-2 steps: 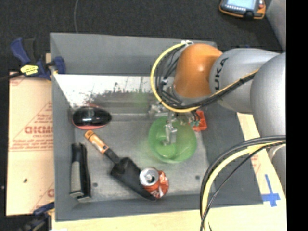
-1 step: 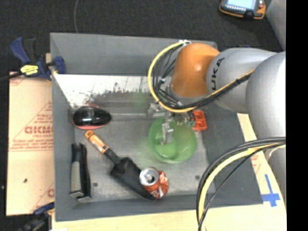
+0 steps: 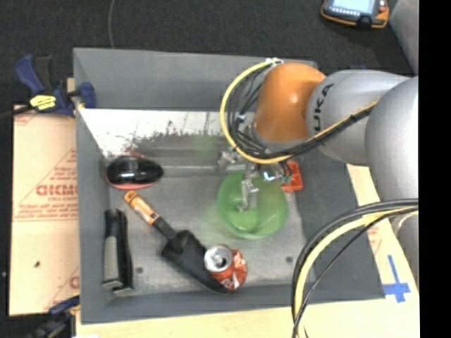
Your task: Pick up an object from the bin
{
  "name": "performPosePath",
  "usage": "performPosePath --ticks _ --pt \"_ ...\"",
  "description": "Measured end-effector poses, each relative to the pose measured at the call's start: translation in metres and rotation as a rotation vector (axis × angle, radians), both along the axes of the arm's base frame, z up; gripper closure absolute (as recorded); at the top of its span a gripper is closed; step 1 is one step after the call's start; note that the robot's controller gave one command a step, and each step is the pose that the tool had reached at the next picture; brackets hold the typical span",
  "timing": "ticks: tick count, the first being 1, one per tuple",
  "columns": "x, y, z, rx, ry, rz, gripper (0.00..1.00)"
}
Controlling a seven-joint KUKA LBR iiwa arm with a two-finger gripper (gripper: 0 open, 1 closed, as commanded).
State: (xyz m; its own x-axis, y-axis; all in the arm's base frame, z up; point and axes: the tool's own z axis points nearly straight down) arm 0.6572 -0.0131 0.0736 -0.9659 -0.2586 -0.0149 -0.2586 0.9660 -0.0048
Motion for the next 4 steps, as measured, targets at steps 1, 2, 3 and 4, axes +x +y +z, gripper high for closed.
performPosePath --ticks 1,2,3,4 --pt "0.002 0.004 0.004 0.002 -0.005 -0.061 1.0" --pt "0.002 0.004 0.004 0.002 -0.005 -0.062 1.0" --pt "0.003 0.004 0.043 0.002 -0.011 -0.062 1.0" --pt "0.001 0.004 0.025 0.003 -0.003 -0.064 1.0"
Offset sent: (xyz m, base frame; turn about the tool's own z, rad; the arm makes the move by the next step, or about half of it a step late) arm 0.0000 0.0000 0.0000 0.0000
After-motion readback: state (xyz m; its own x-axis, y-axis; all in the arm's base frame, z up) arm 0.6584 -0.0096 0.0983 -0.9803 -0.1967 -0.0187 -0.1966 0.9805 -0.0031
